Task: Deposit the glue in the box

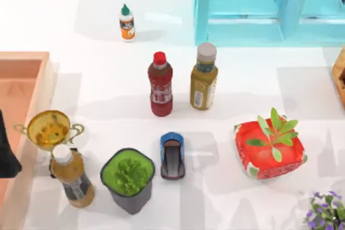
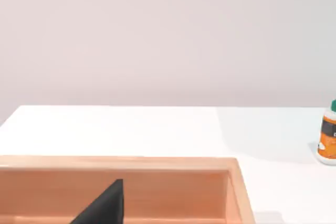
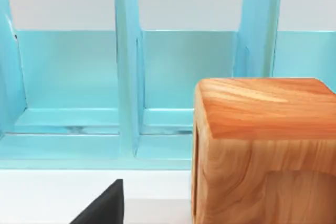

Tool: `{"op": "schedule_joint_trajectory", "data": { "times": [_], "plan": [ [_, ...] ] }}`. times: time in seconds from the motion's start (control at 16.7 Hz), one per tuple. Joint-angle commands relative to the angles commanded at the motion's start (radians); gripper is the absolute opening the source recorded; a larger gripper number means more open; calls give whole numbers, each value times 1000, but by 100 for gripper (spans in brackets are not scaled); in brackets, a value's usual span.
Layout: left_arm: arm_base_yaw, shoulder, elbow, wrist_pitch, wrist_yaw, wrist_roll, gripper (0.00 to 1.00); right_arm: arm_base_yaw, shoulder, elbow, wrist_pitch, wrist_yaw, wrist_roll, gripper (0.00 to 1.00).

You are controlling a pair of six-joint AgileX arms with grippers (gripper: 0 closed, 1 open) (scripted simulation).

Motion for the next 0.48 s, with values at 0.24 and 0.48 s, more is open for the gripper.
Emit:
{"op": "schedule_joint_trajectory", "data": {
  "times": [0.24, 0.48],
  "plan": [
    [-9, 30, 22, 13, -7, -1, 100, 0, 0, 0, 0, 0, 0, 100],
    [-62, 218, 140, 87, -48, -13, 100, 0, 0, 0, 0, 0, 0, 100]
  ]
}}
